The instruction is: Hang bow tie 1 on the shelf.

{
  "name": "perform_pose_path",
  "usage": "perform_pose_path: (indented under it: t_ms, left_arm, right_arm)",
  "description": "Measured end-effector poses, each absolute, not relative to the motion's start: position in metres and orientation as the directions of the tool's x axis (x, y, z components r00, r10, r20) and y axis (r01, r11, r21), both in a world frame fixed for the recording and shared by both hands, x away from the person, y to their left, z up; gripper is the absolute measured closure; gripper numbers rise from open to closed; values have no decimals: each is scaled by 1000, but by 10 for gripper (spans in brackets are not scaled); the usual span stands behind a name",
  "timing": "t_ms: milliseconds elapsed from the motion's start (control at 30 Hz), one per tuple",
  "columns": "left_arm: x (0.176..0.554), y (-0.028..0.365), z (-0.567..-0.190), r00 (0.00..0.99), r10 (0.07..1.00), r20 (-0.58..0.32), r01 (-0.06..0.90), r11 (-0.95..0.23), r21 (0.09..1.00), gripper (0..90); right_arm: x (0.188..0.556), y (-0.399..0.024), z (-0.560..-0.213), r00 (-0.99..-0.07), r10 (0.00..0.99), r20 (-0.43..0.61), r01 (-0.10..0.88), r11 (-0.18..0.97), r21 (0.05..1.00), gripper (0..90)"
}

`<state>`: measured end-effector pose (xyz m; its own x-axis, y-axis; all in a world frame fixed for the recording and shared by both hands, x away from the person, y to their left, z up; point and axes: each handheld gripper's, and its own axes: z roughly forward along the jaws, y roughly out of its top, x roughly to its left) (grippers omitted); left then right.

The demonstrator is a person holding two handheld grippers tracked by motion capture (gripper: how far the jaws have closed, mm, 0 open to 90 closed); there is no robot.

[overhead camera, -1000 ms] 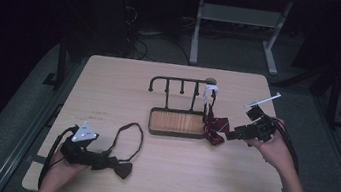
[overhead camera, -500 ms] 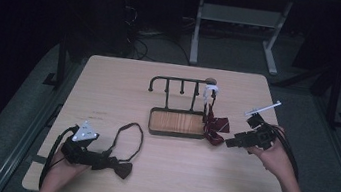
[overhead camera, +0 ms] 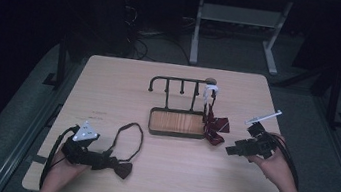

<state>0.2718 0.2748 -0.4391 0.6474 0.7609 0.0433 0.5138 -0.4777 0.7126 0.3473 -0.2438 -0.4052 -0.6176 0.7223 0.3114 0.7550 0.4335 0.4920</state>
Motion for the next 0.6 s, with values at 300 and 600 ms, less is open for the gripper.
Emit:
perform_pose_path:
  t_ms: [300, 600]
  left_arm:
    - [272, 276, -439, 644, 764, 43, 518, -477, 710, 246]
    - [273, 275, -438, 641, 767, 28, 525, -465, 713, 246]
  right_arm:
    - [336, -248, -418, -607, 732, 310, 759, 419, 498, 425]
    - [321, -253, -429, -605, 732, 313, 753, 399, 523, 427]
